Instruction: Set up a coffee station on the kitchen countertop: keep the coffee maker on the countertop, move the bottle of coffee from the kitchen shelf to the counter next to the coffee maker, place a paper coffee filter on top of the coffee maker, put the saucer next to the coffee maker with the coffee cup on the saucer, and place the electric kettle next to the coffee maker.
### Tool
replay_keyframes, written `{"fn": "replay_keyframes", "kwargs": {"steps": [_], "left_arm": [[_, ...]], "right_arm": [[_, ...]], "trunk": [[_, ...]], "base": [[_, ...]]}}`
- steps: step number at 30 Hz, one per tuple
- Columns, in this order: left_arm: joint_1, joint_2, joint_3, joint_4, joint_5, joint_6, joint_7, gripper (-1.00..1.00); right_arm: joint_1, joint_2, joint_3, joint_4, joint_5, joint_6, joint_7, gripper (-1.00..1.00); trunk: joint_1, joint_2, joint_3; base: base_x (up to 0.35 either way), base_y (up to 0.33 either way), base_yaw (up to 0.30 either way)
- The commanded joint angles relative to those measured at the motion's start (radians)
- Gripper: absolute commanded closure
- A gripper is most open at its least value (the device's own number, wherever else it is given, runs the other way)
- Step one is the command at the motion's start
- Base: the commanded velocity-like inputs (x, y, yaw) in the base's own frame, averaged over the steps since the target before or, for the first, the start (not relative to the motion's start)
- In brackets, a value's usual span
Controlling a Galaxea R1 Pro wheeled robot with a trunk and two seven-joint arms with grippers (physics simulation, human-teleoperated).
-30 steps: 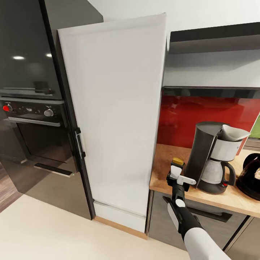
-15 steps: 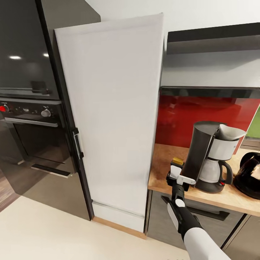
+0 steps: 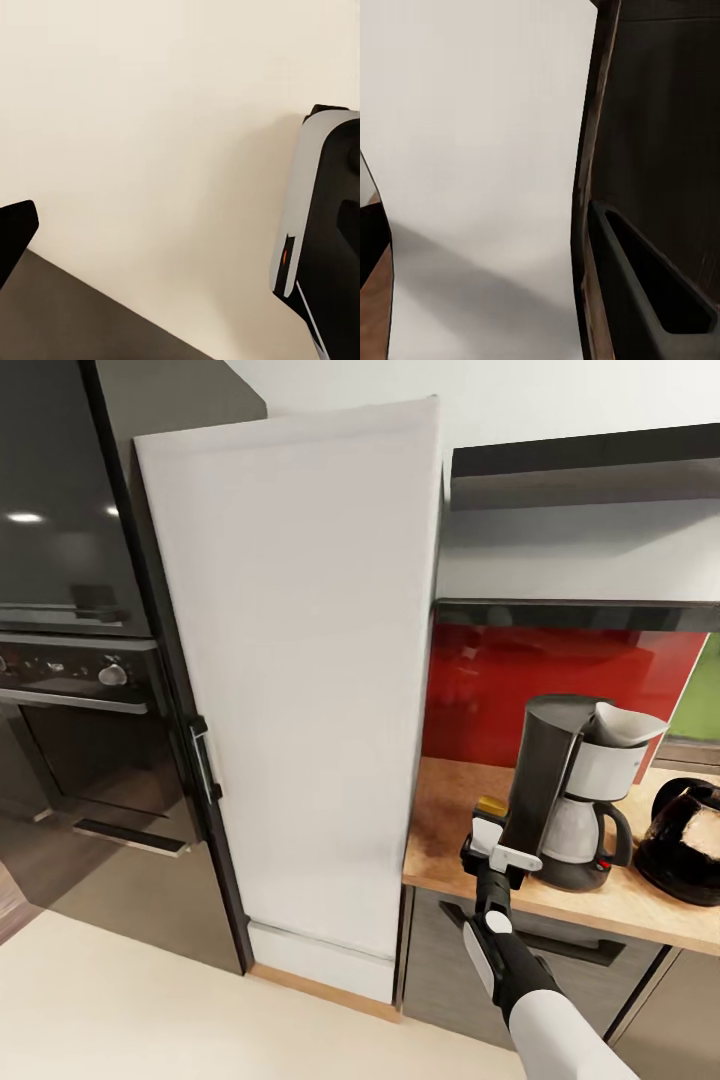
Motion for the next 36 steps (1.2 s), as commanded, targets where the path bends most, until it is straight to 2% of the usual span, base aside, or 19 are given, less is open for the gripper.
{"fn": "replay_keyframes", "kwargs": {"steps": [1, 36], "left_arm": [[0.000, 0.000, 0.005, -0.001, -0.010, -0.002, 0.003, -1.00], [0.000, 0.000, 0.005, 0.000, -0.012, -0.002, 0.000, -1.00]], "right_arm": [[-0.001, 0.001, -0.005, 0.001, 0.009, -0.002, -0.002, 1.00], [-0.001, -0.001, -0.005, 0.000, 0.009, -0.002, -0.002, 1.00]], "trunk": [[0.001, -0.002, -0.002], [0.001, -0.002, -0.002]], "base": [[0.002, 0.000, -0.007], [0.038, -0.003, 0.000]]}}
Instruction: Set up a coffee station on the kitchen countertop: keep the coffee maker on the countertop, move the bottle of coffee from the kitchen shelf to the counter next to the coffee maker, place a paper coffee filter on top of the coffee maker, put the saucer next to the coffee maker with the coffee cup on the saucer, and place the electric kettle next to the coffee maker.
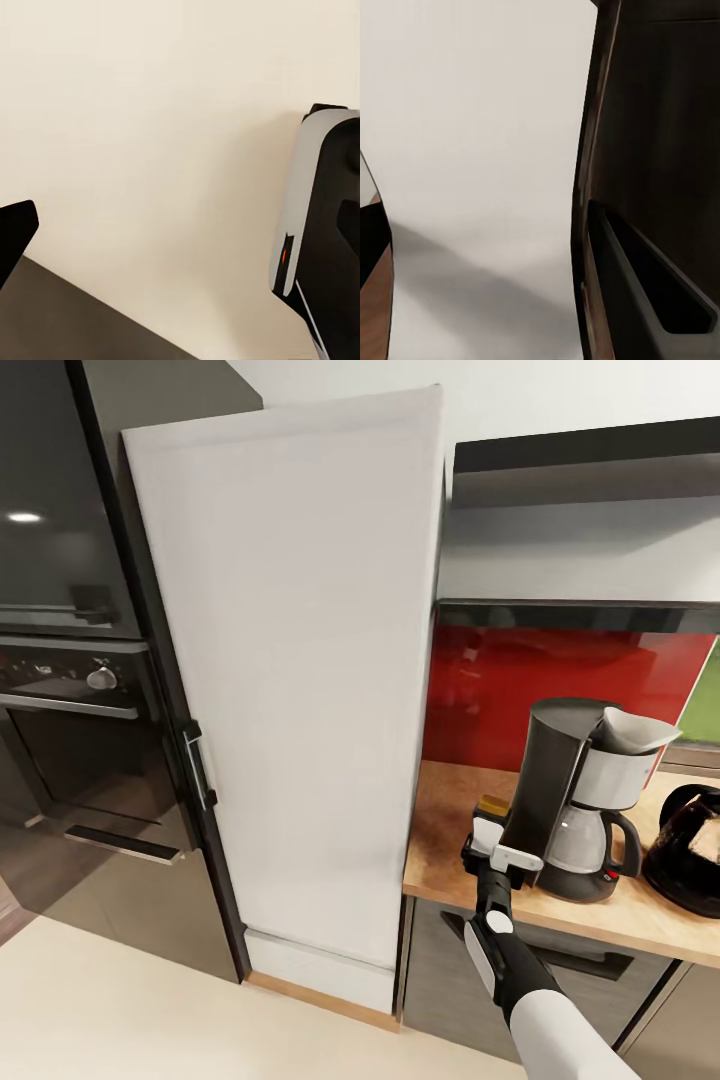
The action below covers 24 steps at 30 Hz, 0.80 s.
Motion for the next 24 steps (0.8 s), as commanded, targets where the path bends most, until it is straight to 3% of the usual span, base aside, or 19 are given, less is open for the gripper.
{"fn": "replay_keyframes", "kwargs": {"steps": [1, 5, 6, 24], "left_arm": [[0.000, 0.000, 0.005, -0.001, -0.011, -0.002, 0.003, -1.00], [0.000, 0.000, 0.005, -0.001, -0.011, -0.002, 0.002, -1.00], [0.000, 0.000, 0.005, -0.001, -0.011, -0.002, 0.002, -1.00], [0.000, 0.000, 0.005, -0.001, -0.011, -0.002, 0.003, -1.00]], "right_arm": [[-0.001, 0.001, -0.006, 0.001, 0.009, -0.002, -0.002, 1.00], [-0.001, 0.001, -0.006, 0.001, 0.009, -0.003, -0.002, 1.00], [-0.001, 0.001, -0.006, 0.001, 0.009, -0.003, -0.002, -1.00], [-0.001, 0.001, -0.007, -0.001, 0.009, -0.004, -0.004, -1.00]], "trunk": [[0.001, -0.002, -0.002], [0.001, -0.002, -0.002], [0.001, -0.002, -0.002], [0.001, -0.002, -0.002]], "base": [[0.000, 0.000, 0.000], [0.000, 0.000, 0.000], [0.000, 0.000, 0.000], [0.000, 0.000, 0.000]]}}
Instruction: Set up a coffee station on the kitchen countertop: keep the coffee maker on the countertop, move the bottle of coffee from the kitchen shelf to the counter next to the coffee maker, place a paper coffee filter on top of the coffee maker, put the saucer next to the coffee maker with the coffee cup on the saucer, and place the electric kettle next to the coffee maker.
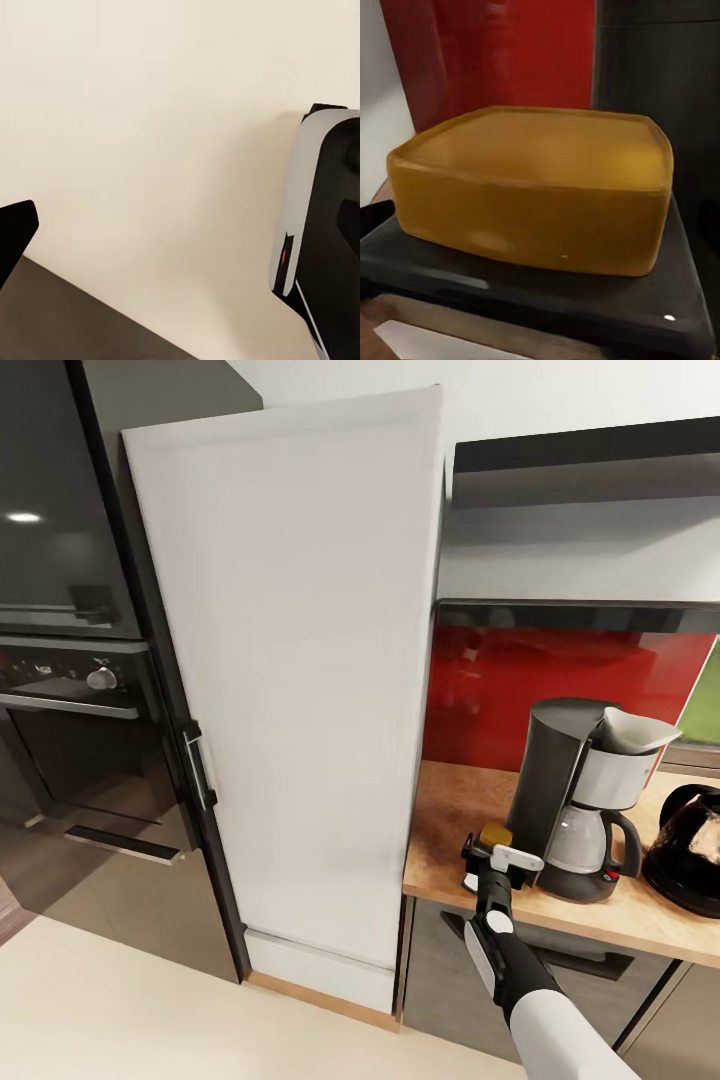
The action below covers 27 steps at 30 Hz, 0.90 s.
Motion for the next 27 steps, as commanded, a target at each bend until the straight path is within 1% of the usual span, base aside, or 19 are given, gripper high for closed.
{"fn": "replay_keyframes", "kwargs": {"steps": [1, 27], "left_arm": [[0.000, 0.000, 0.005, -0.001, -0.011, -0.002, 0.002, -1.00], [0.000, 0.000, 0.005, -0.001, -0.010, -0.002, 0.002, -1.00]], "right_arm": [[-0.001, 0.001, -0.006, 0.001, 0.010, -0.002, -0.002, -1.00], [-0.001, 0.001, -0.006, 0.002, 0.010, -0.002, -0.001, -1.00]], "trunk": [[0.001, -0.002, -0.002], [0.001, -0.002, -0.002]], "base": [[0.000, 0.000, 0.000], [0.000, 0.000, 0.000]]}}
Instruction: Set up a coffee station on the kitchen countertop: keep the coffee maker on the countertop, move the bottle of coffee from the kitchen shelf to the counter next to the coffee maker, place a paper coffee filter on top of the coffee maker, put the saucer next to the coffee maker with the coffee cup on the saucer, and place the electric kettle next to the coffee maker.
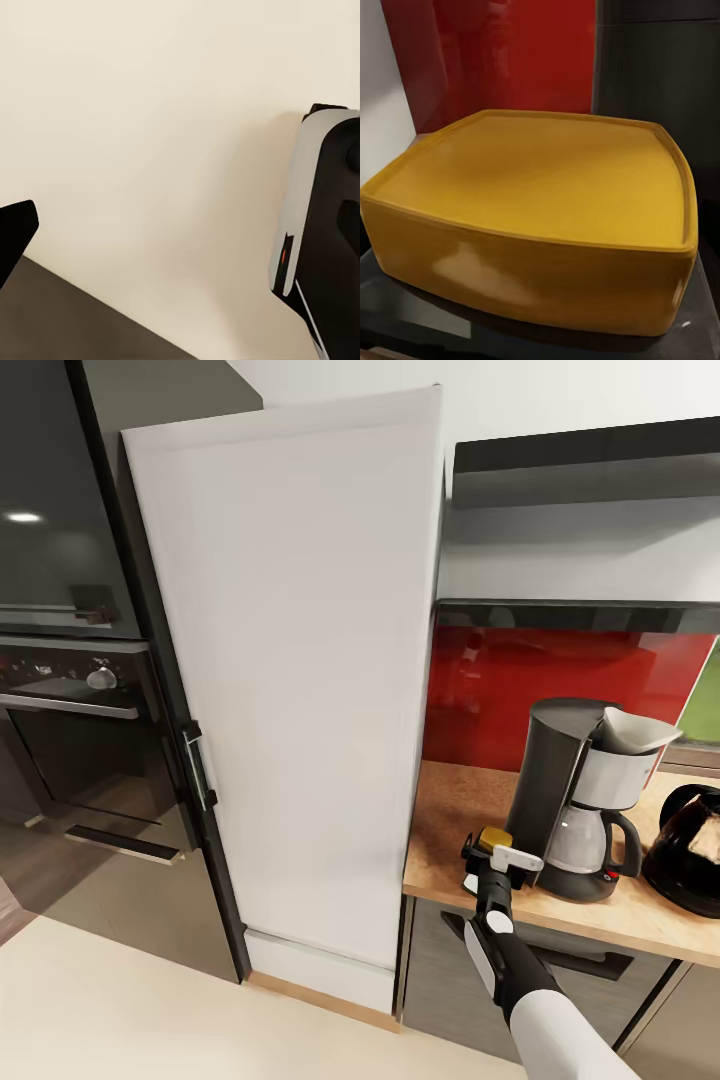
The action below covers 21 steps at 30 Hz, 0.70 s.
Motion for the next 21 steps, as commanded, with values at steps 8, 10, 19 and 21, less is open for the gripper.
{"fn": "replay_keyframes", "kwargs": {"steps": [8, 10, 19, 21], "left_arm": [[0.000, 0.000, 0.005, -0.001, -0.010, -0.002, 0.003, -1.00], [0.000, 0.000, 0.005, -0.001, -0.010, -0.002, 0.004, -1.00], [0.000, 0.000, 0.005, -0.001, -0.010, -0.002, 0.004, -1.00], [0.000, 0.000, 0.005, -0.001, -0.010, -0.002, 0.004, -1.00]], "right_arm": [[-0.001, 0.000, -0.006, 0.001, 0.010, -0.002, -0.001, -1.00], [-0.001, 0.000, -0.006, 0.001, 0.010, -0.002, -0.001, -1.00], [-0.001, 0.000, -0.006, 0.001, 0.010, -0.002, -0.001, -1.00], [-0.001, 0.000, -0.006, 0.001, 0.010, -0.002, -0.001, -1.00]], "trunk": [[0.001, -0.002, -0.002], [0.001, -0.002, -0.002], [0.001, -0.002, -0.002], [0.001, -0.002, -0.002]], "base": [[-0.103, 0.027, 0.000], [-0.201, 0.055, 0.000], [-0.025, 0.007, 0.000], [-0.002, 0.000, 0.000]]}}
